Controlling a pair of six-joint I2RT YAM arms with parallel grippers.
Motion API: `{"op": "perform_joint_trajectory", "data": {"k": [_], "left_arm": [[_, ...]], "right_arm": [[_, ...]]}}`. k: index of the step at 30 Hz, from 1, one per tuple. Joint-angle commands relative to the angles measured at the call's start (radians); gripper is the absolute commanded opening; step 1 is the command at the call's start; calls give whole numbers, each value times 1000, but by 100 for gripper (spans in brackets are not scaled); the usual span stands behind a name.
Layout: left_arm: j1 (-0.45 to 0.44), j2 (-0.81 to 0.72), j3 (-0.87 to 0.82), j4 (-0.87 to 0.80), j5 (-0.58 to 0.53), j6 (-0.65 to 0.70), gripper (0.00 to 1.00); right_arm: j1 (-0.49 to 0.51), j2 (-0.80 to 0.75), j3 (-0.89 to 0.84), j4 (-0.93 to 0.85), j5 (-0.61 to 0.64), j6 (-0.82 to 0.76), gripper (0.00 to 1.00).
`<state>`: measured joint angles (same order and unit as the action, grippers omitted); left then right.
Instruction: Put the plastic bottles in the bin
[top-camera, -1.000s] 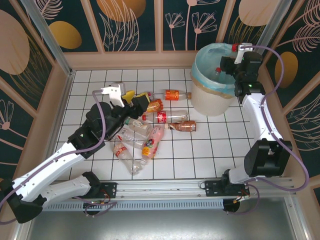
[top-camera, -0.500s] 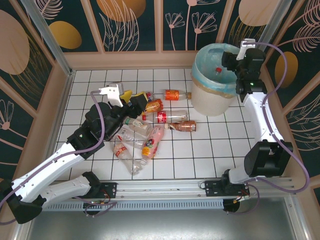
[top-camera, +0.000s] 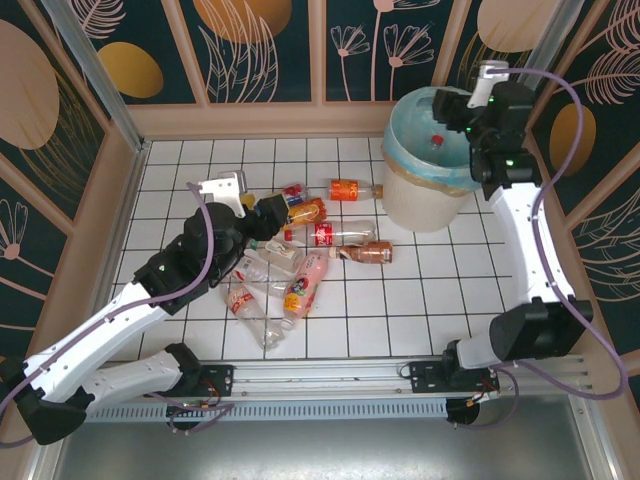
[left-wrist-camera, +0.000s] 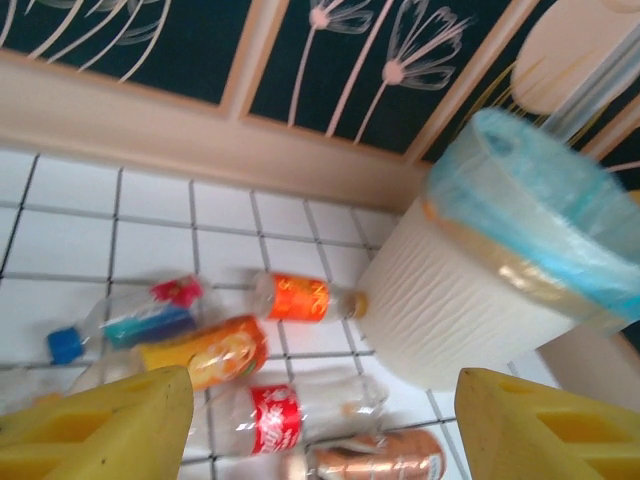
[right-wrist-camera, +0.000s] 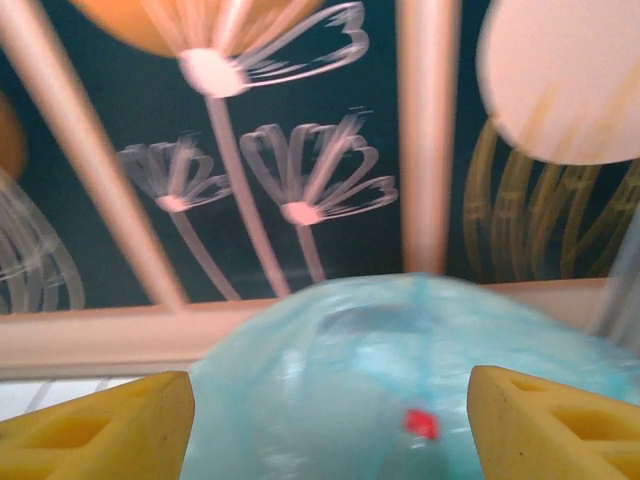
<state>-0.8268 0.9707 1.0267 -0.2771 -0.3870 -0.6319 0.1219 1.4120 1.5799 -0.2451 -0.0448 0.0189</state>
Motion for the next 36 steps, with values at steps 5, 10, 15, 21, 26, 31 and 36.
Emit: {"op": "perform_joint_trajectory", "data": {"k": [5,10,15,21,26,31,36], "left_arm": [[-3,-61,-120,-233,-33,-267,70],[-3,-154,-265,-355,-45,-512,68],[-2,-259,-424,-389,24,-683,69],[-3,-284,-546,-364,90,-756,69],[-2,-209,-580,-354,126,-749,72],[-3,-165,-592,-352,149,-743,74],[-2,-172,-631,-331,173,-751,75]], "right_arm": [[363,-153,-140,41,-51,4,72],[543,-128,-222,5,7,0,71],[587,-133,-325,2,19,29,71],[587,-162,-444,6,17,50,71],[587,-186,-500,-6,20,52,71],[587,-212,-540,5,13,60,72],[586,-218,-555,15,17,46,73]]}}
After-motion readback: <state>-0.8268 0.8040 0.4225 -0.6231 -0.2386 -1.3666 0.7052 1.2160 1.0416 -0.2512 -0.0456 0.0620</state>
